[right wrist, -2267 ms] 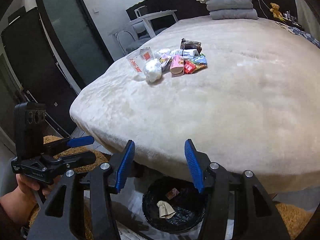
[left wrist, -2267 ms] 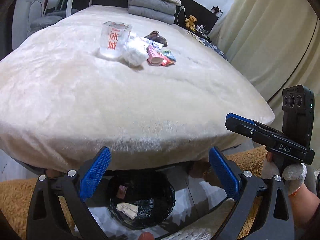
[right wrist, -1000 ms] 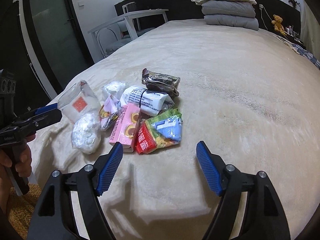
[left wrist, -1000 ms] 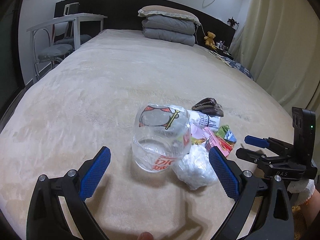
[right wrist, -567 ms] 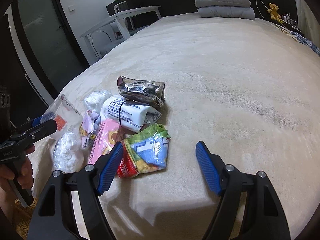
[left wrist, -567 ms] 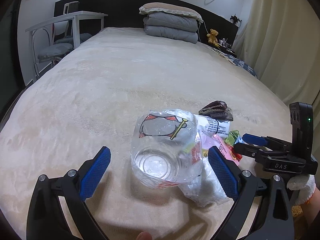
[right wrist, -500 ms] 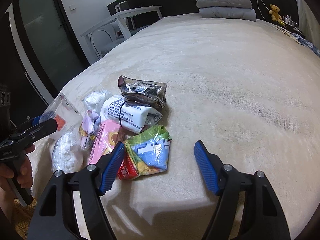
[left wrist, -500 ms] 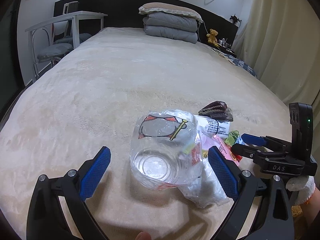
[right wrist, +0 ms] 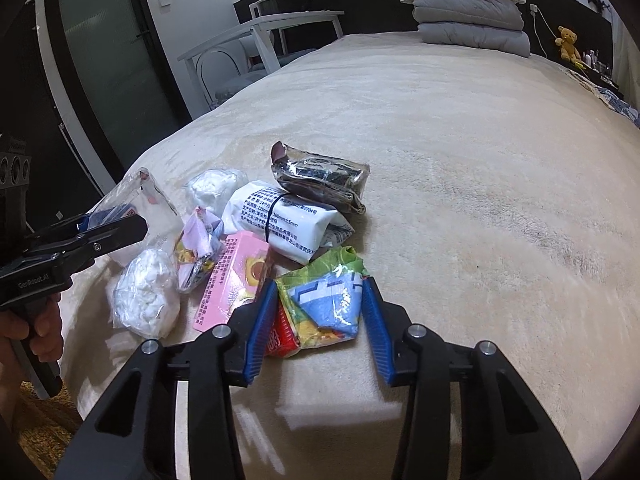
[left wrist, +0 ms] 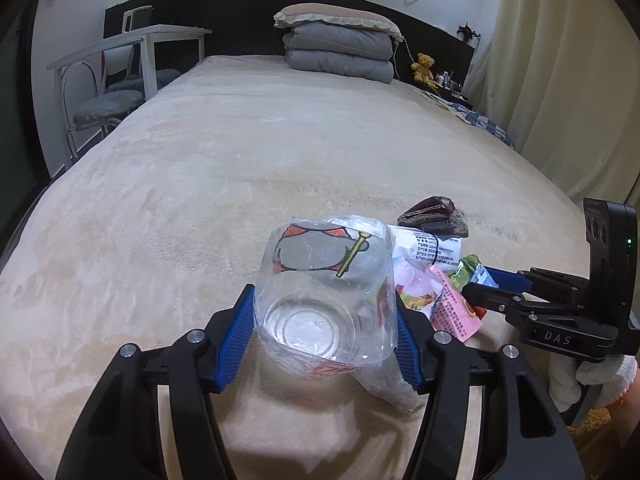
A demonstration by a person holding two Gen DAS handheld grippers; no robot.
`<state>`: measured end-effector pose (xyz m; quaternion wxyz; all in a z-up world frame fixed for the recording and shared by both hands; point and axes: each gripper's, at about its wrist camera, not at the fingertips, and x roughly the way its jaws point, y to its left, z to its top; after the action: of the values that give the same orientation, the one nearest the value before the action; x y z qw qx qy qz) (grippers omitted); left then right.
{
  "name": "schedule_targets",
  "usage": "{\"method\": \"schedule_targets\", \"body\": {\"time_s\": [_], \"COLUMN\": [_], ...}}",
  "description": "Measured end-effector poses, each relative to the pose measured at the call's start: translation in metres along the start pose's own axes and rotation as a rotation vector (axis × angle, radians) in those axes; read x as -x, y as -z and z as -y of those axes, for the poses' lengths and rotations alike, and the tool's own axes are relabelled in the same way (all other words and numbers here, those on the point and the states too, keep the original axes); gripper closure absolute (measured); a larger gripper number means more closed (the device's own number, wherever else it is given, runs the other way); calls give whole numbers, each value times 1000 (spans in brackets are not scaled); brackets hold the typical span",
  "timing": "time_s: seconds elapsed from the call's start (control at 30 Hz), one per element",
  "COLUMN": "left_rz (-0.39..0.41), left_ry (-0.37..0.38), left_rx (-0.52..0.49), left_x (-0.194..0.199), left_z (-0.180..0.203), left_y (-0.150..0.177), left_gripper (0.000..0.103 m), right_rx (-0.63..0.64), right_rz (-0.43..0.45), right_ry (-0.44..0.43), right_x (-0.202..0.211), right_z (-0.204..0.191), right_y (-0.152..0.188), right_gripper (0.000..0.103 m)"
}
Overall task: Collect trash
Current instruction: 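Lift the cup and green wrapper with both tools and carry them over the bin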
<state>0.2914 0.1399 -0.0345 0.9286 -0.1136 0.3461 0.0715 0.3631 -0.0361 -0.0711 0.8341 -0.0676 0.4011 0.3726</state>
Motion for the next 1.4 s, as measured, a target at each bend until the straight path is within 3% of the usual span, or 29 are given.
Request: {"method": "schedule_targets", "body": {"time_s": [0.03,0.07,0.33,0.97,1.4], "left_rz": [6,12,59,121,168], "left_ry": [0,0,1,15,72], "left_rx": [-1,-1,3,33,68], "left_x": [2,3,18,51,95], "left_z": [0,-1,-4,-2,14], "left_y": [0,0,1,8,40], "left_gripper": [44,44,45,45,45], "right_rx": [-6,-17,-28,-80,-108], "right_rz": [8,12,36,116,165], "right_ry": [7,-4,-7,41,34], "right_x": [3,6,21,75,123], "right_z": [1,4,8,12,-4], "right_y": [0,0,2,19,49], "right_gripper": [73,74,80,81,81]}}
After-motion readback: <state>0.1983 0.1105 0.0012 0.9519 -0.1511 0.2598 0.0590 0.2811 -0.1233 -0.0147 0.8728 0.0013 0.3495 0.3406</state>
